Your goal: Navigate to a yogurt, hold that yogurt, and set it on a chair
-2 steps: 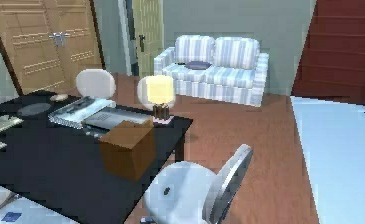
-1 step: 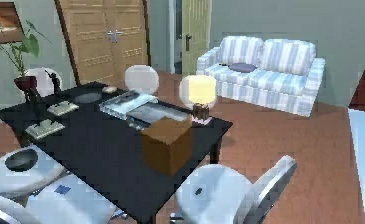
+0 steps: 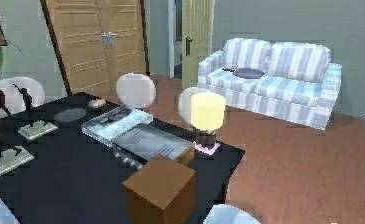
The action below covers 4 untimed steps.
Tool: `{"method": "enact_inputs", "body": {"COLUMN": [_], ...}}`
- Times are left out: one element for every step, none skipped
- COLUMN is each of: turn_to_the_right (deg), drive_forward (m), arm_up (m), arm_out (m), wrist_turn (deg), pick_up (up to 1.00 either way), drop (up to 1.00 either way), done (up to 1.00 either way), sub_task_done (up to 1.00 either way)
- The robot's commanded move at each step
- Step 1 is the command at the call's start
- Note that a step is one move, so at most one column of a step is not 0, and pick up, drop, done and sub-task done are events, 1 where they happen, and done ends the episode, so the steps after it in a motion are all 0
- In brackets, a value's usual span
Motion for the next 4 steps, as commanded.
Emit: {"method": "enact_inputs", "body": {"turn_to_the_right": [45.0,18.0,-45.0,-15.0], "drive_forward": [0.00,0.00,0.00,0.00], "arm_up": [0.00,0.00,0.00,0.00], "arm_out": [0.00,0.00,0.00,0.00], "wrist_turn": [0.0,0.0,0.0,0.0], "pick_up": [0.00,0.00,0.00,0.00], "drop": [0.00,0.00,0.00,0.00], "done": [0.00,0.00,0.00,0.00], "sub_task_done": [0.00,0.00,0.00,0.00]}}
